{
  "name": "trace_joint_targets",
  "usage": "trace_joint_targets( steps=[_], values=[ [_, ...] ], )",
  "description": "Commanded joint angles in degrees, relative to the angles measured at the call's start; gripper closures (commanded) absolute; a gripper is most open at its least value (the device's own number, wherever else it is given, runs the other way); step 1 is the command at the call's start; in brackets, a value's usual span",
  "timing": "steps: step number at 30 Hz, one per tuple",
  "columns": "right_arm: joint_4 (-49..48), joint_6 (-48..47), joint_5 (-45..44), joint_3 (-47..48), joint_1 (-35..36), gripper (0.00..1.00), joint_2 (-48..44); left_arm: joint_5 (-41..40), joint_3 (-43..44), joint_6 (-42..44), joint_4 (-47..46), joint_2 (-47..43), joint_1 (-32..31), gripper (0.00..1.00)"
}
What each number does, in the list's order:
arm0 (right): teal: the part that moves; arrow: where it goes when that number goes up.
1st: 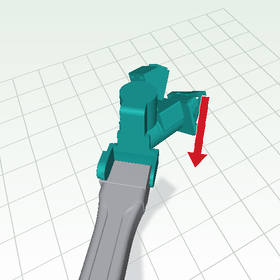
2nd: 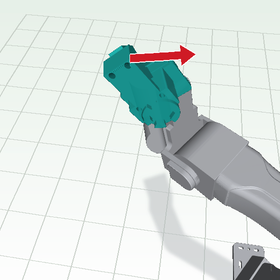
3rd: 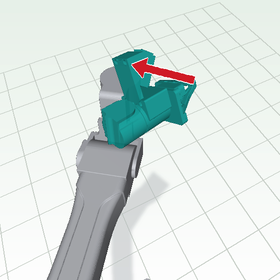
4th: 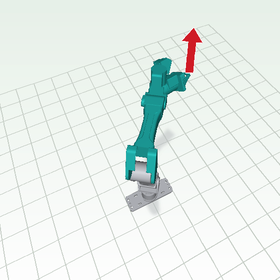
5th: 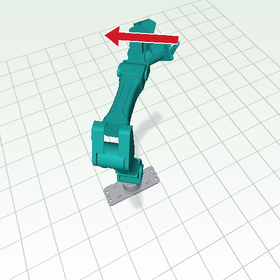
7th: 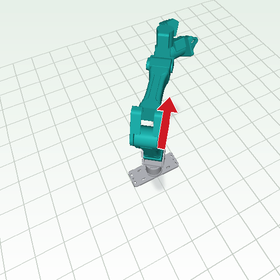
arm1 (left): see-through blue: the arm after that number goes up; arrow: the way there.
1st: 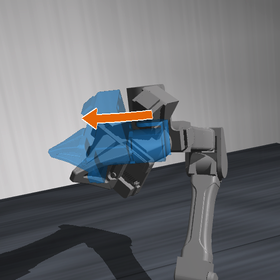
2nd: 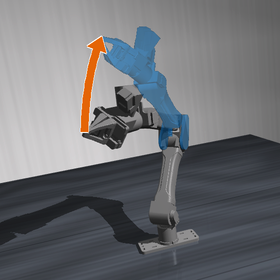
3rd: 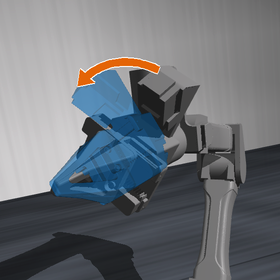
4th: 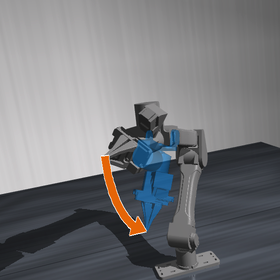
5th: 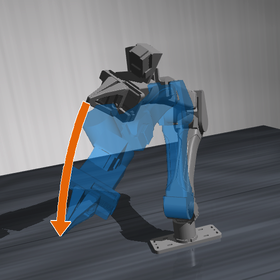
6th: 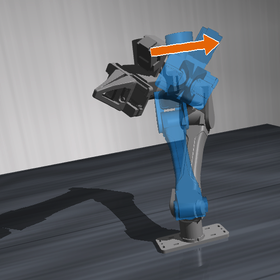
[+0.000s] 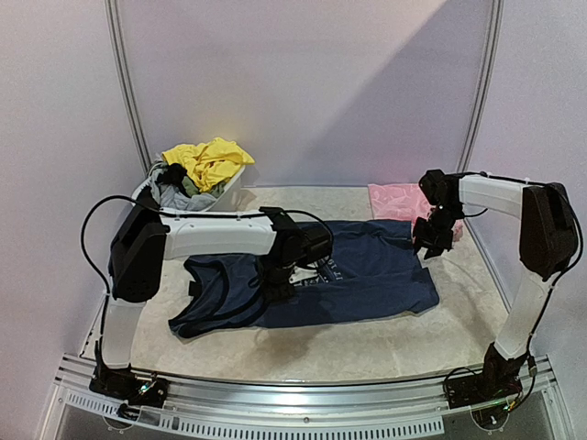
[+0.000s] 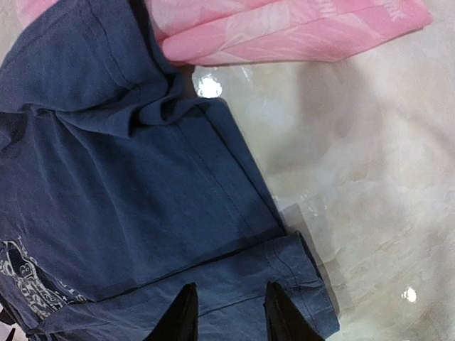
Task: Fold and stack the mixed laundry pile
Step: Fold the flattened tank top at the center of the board.
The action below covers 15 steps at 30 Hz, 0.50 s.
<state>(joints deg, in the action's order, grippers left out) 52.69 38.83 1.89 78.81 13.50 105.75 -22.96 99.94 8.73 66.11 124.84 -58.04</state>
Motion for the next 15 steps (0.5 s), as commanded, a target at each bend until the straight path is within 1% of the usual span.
trace_joint_targets(
  steps=[1,2,5,7,9,12,15],
  values=[
    [3.07,-0.51,1.61,0.49,-2.47,0.64,-6.73,1.03,1.48,-8.11,1.49,-6.55,0.99,0.05],
    [3.90,-0.57,1.87,-0.02,-2.79,0.63,-7.83,1.60,0.91,-10.60,1.77,-7.66,1.04,0.01],
    [5.47,0.07,2.64,-3.69,-2.95,0.61,-11.81,3.29,-3.67,-17.48,1.40,-12.31,1.08,0.00],
    [4.89,1.68,4.42,-8.60,-2.95,0.61,-14.56,4.72,-8.48,-22.95,0.32,-16.32,1.27,0.00],
    [3.83,3.37,6.22,-13.92,-2.96,0.60,-18.17,6.60,-14.46,-29.57,-1.41,-20.92,1.80,0.00],
    [0.96,6.51,9.29,-22.74,-3.12,0.59,-23.61,7.37,-26.03,-40.89,-4.46,-28.49,3.06,0.00],
    [-3.69,10.47,13.81,-29.83,-3.47,0.59,-27.44,10.43,-37.59,-47.69,-8.38,-37.55,5.22,0.00]
  ],
)
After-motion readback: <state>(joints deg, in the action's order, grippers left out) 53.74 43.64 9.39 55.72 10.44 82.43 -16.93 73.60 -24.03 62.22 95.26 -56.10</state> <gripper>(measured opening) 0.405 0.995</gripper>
